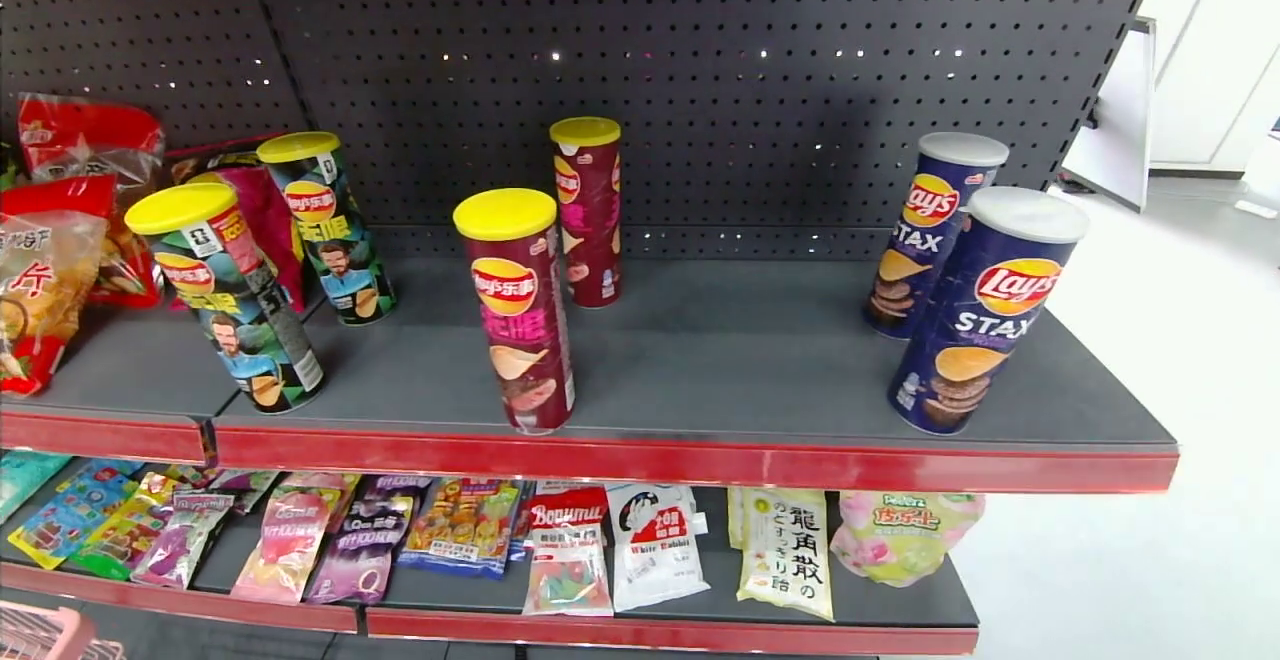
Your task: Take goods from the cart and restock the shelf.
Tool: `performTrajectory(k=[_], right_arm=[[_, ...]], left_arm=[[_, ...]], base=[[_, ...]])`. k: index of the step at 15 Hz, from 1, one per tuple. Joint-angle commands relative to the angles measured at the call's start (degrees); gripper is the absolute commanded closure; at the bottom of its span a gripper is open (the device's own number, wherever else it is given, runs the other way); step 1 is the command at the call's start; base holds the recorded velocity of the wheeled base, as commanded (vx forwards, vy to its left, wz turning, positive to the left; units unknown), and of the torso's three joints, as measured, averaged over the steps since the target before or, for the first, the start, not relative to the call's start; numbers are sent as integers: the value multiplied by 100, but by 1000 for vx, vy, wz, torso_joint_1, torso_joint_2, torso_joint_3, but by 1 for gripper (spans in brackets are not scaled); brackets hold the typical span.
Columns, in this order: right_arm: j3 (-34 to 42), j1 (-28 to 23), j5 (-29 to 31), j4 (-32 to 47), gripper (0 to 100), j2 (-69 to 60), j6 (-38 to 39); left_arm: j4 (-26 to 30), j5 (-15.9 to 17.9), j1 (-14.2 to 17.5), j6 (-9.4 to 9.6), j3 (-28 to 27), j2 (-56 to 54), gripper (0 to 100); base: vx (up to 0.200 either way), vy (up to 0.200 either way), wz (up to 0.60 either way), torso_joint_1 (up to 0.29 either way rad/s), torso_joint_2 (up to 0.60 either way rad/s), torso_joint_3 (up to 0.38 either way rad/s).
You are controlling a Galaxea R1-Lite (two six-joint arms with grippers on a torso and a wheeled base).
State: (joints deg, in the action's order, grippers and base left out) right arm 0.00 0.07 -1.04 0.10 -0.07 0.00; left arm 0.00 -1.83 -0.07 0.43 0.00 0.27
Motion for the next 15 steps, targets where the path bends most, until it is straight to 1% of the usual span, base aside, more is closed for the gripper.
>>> performTrajectory(k=[1,7,15], right_arm=[[0,1,-2,-1,0,7,0],[0,1,-2,-1,0,7,0],[0,1,-2,-1,0,7,0]], left_arm=[[0,-2,-1,1,0,0,0],[0,-2,-1,1,0,0,0],[0,-2,-1,-8,0,0,0]], base=[[0,200,0,-2,-2,2],[0,200,0,2,3,2],[0,0,0,0,0,0]])
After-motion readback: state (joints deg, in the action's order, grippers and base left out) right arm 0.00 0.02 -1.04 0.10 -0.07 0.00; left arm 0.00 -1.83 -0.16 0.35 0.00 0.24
